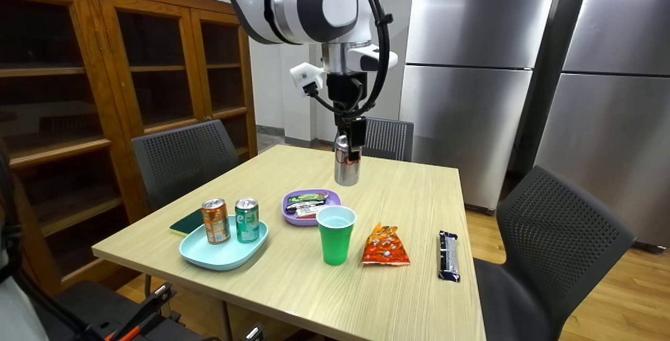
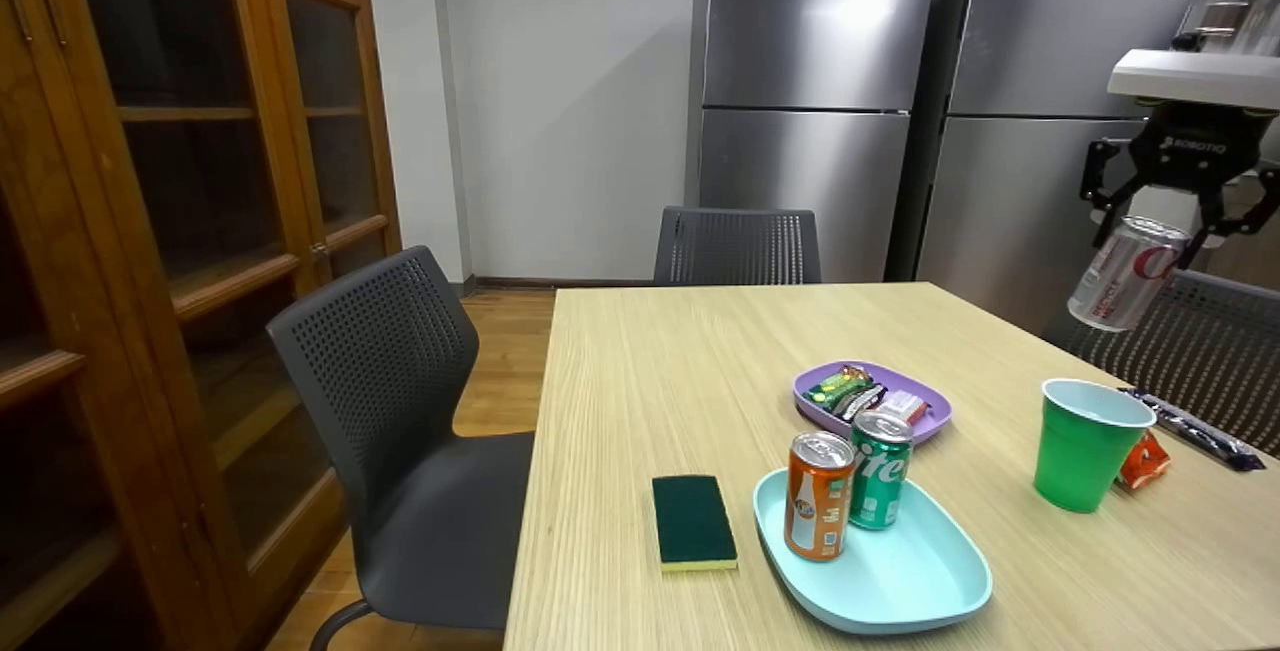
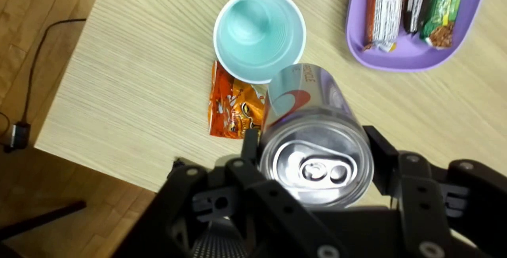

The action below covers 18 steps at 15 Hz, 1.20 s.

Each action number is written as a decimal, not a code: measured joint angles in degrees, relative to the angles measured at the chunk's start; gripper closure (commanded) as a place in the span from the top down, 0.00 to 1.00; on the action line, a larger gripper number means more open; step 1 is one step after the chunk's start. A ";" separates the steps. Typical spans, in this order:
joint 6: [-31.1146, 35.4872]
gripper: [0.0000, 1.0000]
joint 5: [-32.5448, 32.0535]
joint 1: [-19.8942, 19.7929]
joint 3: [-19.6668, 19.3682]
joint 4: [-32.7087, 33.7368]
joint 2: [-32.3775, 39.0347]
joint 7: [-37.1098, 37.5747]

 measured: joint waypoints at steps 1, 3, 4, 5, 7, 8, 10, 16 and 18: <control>-0.05 0.40 0.44 0.18 0.54 -1.05 -1.02 -2.77; -0.25 0.40 1.69 0.49 1.51 -2.92 -2.70 -8.22; -0.27 0.40 1.93 0.63 1.98 -3.76 -3.39 -10.13; -0.28 0.40 1.98 0.83 2.51 -4.65 -4.05 -11.61; -0.39 0.40 2.04 1.59 3.66 -6.56 -5.27 -13.81; -0.43 0.40 2.05 2.13 4.30 -7.60 -5.85 -14.65; -0.54 0.40 2.06 3.30 5.58 -9.65 -6.93 -15.74; -0.60 0.40 2.07 7.21 9.37 -15.00 -10.14 -17.89; -0.61 0.40 2.07 8.05 10.50 -16.50 -11.19 -17.98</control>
